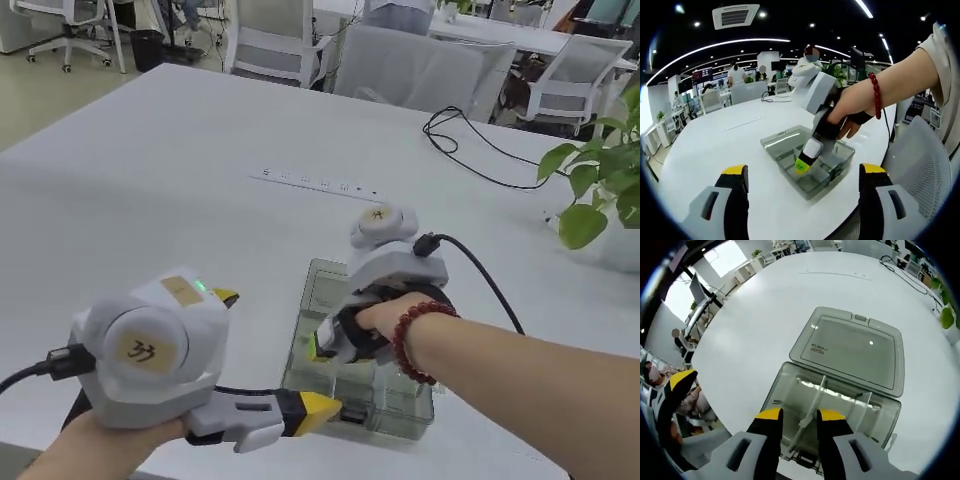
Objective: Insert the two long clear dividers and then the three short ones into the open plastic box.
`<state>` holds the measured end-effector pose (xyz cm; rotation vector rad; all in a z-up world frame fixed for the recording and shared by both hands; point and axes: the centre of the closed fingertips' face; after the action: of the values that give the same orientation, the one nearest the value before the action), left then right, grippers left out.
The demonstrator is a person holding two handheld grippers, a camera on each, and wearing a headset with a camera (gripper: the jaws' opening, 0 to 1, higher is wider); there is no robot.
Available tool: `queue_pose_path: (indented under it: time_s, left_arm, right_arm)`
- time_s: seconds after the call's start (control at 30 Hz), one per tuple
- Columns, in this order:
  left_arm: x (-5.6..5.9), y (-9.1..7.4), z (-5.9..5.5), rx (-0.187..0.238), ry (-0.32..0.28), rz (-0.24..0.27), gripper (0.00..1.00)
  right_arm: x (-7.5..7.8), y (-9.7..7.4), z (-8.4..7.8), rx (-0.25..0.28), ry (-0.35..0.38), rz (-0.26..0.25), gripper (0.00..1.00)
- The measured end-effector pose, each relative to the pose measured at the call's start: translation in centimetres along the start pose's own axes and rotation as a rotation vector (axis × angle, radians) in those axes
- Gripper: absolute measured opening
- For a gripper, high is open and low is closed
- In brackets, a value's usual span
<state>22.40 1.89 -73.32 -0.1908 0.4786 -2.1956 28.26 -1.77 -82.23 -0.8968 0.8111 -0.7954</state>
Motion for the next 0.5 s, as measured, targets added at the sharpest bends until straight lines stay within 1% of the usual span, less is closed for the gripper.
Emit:
queue_pose_path:
  time_s: [0.03, 0.1, 0.13, 0.17, 0.2, 0.3, 0.4, 0.47, 0.5]
  left_arm:
    - [0.0, 0.0, 0.0, -0.003, 0.001, 0.001, 0.93]
    - [0.0, 0.0, 0.0, -0.006, -0.001, 0.003, 0.93]
    - [0.0, 0.0, 0.0, -0.006, -0.003, 0.002, 0.93]
    - [-0.1, 0.0, 0.1, -0.006, -0.006, 0.002, 0.94]
    - [-0.1, 0.0, 0.1, -0.004, -0.01, 0.003, 0.94]
    - [-0.1, -0.1, 0.4, 0.002, -0.026, 0.004, 0.93]
    - [-0.1, -0.2, 0.7, 0.015, -0.067, -0.005, 0.93]
    - [-0.2, -0.2, 0.7, 0.017, -0.072, -0.004, 0.93]
    - [-0.2, -0.2, 0.7, 0.015, -0.071, -0.001, 0.93]
  right_arm:
    - [-0.3, -0.2, 0.2, 0.02, -0.038, 0.026, 0.29]
    - [-0.6, -0.6, 0.2, 0.025, -0.071, 0.043, 0.31]
    - [-0.9, -0.8, 0.2, 0.028, -0.107, 0.062, 0.32]
    - [-0.9, -1.0, 0.1, 0.033, -0.129, 0.069, 0.33]
    - [-1.0, -1.2, 0.1, 0.039, -0.168, 0.079, 0.34]
    - [-1.2, -1.8, 0.1, 0.054, -0.217, 0.1, 0.37]
    - [-1.3, -2.3, 0.1, 0.074, -0.303, 0.122, 0.39]
    - [-1.5, -2.7, -0.1, 0.08, -0.352, 0.144, 0.41]
    - [-1.5, -2.9, -0.2, 0.08, -0.364, 0.154, 0.41]
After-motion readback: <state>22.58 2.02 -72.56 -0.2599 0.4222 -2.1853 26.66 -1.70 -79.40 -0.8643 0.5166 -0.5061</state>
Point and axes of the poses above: the centre of the closed fingertips' face, and the gripper's own axes: y roughly forward along the fingers, x roughly to its right, z roughly out of its top, and after that the axes turned 1 degree about -x, right-handed
